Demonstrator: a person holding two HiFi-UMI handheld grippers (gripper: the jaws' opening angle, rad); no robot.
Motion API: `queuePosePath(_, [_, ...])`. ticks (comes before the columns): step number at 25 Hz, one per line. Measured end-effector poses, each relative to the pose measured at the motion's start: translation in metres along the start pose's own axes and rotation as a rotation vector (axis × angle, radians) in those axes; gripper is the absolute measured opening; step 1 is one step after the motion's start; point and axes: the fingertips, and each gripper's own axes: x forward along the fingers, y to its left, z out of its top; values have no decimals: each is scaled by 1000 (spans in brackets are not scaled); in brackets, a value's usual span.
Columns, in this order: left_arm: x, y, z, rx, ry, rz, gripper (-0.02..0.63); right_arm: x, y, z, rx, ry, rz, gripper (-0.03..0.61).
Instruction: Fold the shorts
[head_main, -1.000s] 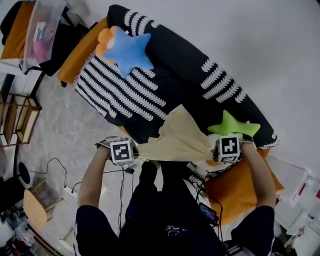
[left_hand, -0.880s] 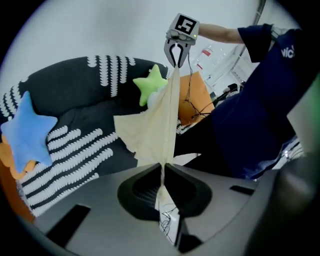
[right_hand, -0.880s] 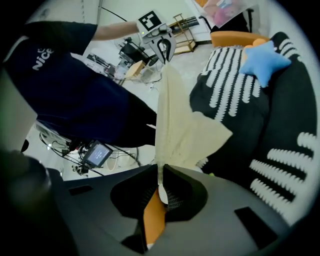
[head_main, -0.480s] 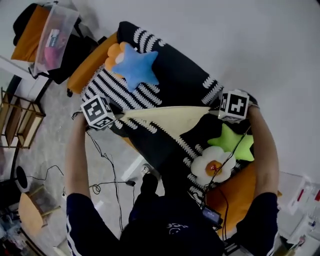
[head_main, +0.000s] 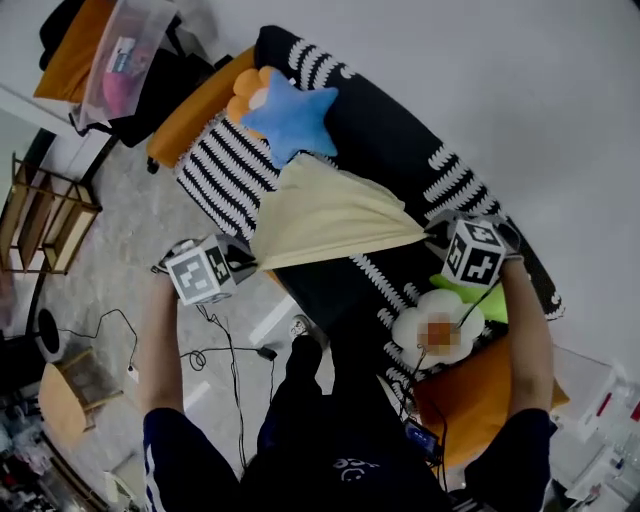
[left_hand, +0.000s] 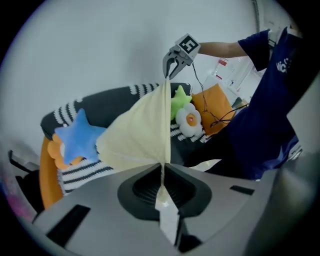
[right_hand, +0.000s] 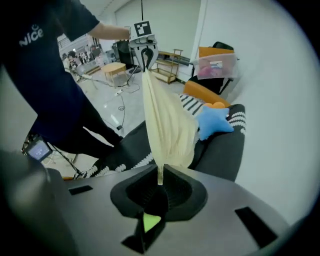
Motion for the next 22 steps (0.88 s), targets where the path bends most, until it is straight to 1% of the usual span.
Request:
queuePosePath(2, [55,-42,-18,-35,24,-105,21,39,33,-21,-43,41,11,44])
queuePosePath(5, [151,-87,-34,-66,44,-222,21,111,71,-68,-116,114,-6,46])
queuePosePath(6, [180,-104,-41,-78,55,-266,21,136,89,-84,-132,139,7,46])
queuePosePath(8, [230,-145,-53,-113,79,-376,21,182,138,-114,-127,181,84,46])
queuePosePath(10, [267,-181,-62,-132,103,-485,21,218,184,-139,-89,213,169,46])
queuePosePath(12, [290,-205,-73,-116,149,-576,21,246,220,-155,-59,241,234,46])
queuePosePath(15, [310,-221,-94,-76,244,-662,21,278,265,-162,-61,275,328,46])
queuePosePath(17, [319,-226,-102,-84,286,-720,21,293,289,-165,-53,283,392,46])
queuePosePath(20, [325,-230,-108,-97,315,-758,21,305,310,-168,-33,287,452,46])
queuePosePath(22, [327,-225,-108,-98,313,-749,21,309,311,-169,-2,281,463,46])
